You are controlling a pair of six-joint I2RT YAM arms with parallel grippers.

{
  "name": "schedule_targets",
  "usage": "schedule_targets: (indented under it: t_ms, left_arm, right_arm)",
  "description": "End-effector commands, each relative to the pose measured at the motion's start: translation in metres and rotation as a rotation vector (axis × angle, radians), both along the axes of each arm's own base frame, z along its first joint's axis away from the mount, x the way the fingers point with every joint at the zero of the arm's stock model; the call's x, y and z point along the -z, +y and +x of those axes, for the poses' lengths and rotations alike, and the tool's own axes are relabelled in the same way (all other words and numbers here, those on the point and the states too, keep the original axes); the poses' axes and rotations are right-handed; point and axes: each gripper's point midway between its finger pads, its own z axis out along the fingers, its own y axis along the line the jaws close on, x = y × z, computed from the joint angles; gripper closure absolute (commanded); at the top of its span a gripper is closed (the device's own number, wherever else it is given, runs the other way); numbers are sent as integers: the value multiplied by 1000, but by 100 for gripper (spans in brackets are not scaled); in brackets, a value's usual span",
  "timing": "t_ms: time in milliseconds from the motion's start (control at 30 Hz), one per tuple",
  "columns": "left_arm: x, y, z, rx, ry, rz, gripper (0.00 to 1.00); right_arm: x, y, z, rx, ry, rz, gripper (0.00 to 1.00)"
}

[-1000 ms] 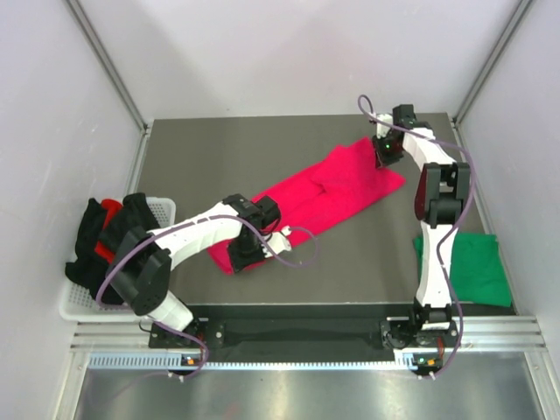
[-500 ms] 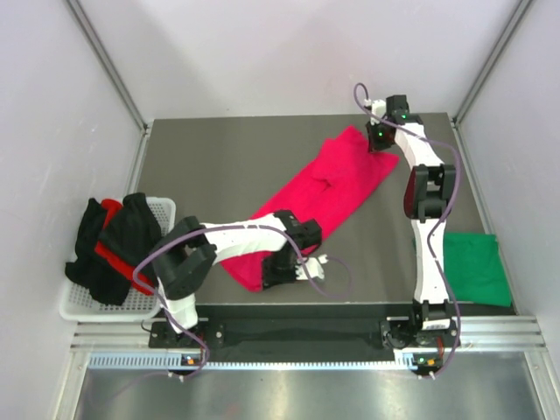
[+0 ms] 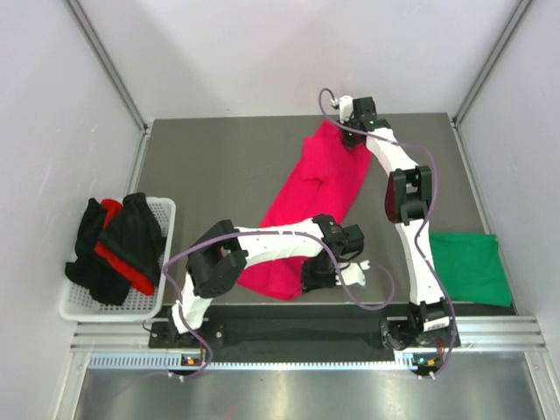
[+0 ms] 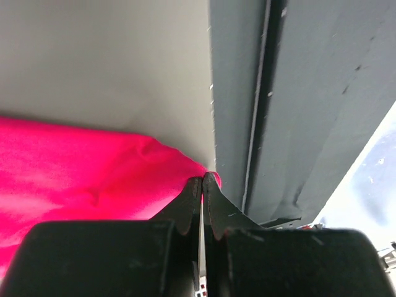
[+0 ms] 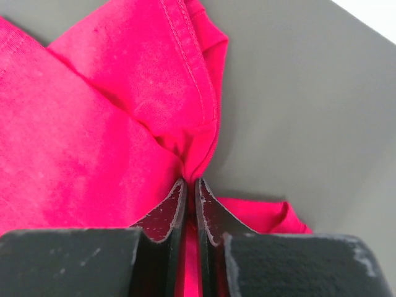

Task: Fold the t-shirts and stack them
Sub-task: Fold the tshirt

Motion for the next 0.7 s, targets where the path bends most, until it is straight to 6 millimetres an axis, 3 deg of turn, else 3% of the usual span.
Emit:
schedule_targets:
  t_ms: [0, 300, 500, 567, 600, 633, 667]
  left_arm:
    - [-8, -9, -11, 6, 40, -10, 100]
    - [-15, -32, -31, 53, 63, -44, 100]
    - [-15, -60, -33, 62, 40, -80, 100]
    - [-13, -73, -30, 59, 26, -94, 100]
    - [-14, -77, -29, 61, 23, -99, 100]
    - [-14, -82, -28, 64, 19, -108, 100]
    - [-15, -84, -27, 57, 16, -111, 100]
  right_arm:
    - [-30, 18, 18, -7, -110, 47, 100]
    - [-78, 54, 48, -28, -348, 59, 100]
    - [-94, 79, 59, -49, -467, 56, 100]
    - [-95, 87, 59, -61, -483, 59, 87]
    - [-97, 91, 58, -78, -486, 71, 75]
    - [-104, 93, 57, -83, -492, 80, 54]
    - [-111, 94, 56, -78, -495, 92, 48]
